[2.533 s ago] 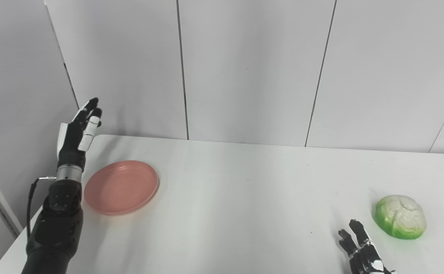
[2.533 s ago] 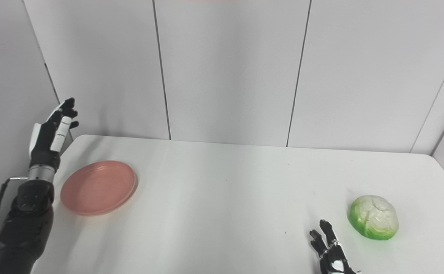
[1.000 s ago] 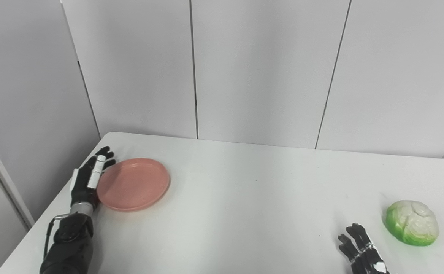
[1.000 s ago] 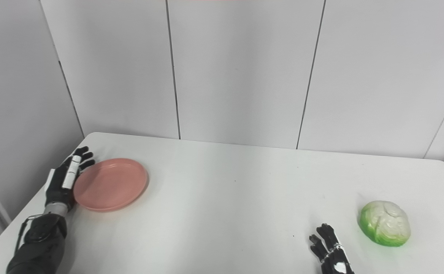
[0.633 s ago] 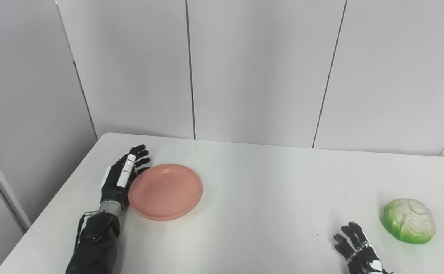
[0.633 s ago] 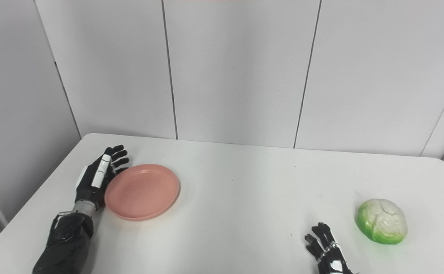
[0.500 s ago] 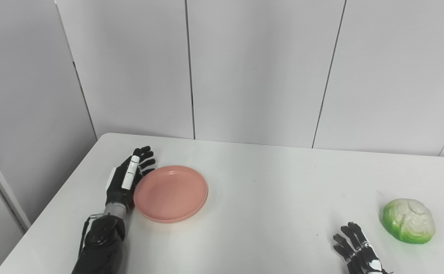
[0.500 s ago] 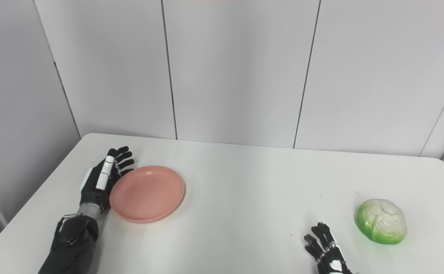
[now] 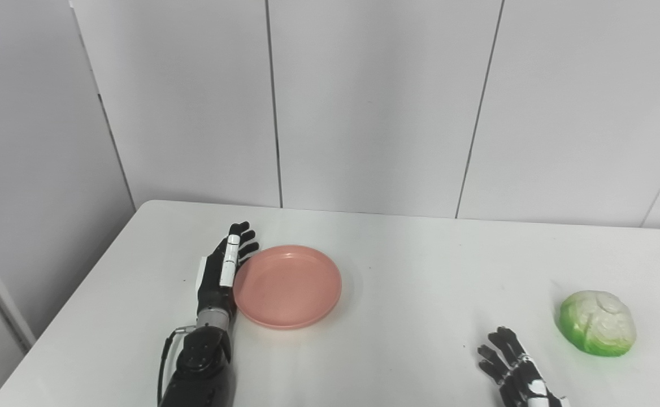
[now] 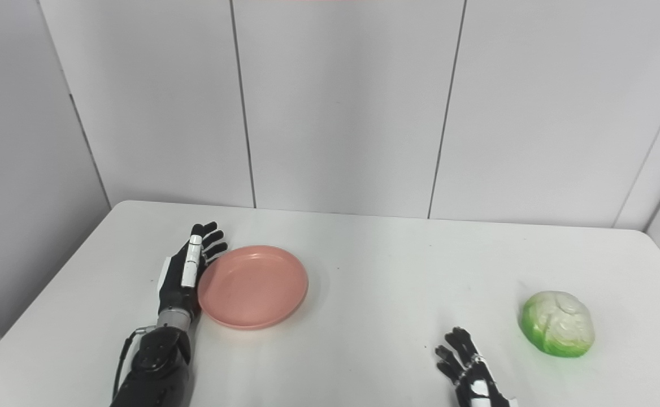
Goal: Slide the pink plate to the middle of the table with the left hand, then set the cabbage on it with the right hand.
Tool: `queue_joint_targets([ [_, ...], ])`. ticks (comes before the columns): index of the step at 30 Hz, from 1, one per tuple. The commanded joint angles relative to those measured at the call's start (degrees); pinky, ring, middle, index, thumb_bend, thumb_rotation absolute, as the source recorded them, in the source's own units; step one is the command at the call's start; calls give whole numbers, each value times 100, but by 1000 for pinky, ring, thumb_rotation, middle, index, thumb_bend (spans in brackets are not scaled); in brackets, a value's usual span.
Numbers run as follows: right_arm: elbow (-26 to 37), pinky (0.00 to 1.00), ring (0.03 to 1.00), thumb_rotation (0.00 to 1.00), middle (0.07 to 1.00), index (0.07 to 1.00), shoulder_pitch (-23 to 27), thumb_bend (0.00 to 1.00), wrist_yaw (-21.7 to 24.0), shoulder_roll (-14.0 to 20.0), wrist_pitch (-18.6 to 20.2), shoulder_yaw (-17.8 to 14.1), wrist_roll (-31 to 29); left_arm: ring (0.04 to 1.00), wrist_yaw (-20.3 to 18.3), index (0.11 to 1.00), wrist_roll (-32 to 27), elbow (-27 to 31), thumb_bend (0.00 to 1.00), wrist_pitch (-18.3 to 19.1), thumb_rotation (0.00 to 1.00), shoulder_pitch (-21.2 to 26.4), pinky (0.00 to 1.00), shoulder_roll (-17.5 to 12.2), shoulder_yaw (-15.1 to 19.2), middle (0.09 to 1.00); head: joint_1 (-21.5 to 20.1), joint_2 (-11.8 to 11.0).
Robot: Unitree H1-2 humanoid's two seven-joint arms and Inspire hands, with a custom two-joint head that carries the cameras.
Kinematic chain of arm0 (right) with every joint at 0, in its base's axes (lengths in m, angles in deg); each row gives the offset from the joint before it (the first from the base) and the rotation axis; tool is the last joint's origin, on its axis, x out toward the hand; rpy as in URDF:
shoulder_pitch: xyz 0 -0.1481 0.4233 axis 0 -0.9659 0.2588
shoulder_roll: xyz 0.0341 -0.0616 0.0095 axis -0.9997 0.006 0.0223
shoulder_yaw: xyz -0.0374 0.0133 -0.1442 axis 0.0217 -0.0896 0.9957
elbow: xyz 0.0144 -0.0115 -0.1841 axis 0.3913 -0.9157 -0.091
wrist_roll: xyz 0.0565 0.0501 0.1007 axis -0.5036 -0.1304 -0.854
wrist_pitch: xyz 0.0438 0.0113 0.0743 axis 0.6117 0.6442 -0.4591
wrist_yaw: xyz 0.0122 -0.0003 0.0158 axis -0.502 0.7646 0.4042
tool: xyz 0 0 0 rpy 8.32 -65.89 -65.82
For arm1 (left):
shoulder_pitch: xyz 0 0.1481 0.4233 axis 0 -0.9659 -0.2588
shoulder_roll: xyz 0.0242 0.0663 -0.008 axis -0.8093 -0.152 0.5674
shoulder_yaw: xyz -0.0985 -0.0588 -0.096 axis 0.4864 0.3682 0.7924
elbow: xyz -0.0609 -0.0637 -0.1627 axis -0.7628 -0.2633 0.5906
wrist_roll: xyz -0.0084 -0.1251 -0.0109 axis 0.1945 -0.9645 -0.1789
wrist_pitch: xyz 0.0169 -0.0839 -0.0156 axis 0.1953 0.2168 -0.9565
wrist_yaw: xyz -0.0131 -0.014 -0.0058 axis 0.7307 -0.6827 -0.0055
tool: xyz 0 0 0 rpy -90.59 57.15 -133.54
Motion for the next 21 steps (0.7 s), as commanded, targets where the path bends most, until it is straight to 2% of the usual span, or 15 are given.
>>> queue_joint_targets([
  [1,71,833,830,1000,876,872,-530,798,-9,-199,205,119,19,790,41,786,62,119,694,173,987,-42,728,173,-101,830,-139,46],
  [8,206,801,805,981,850,846,-568,817,-151,-287,315,291,159,814,10,785,-52,701,683,648,979,-296,739,550,-202,845,-597,144],
  [13,245,798,808,966,854,848,-573,833,-222,-319,311,415,243,830,-60,776,-332,1123,671,1111,951,-415,777,789,-129,856,-795,236],
  [21,401,810,819,976,855,850,-592,846,-383,-406,425,627,436,841,-143,767,-528,1801,645,1812,965,-621,803,971,-136,864,-1151,425],
])
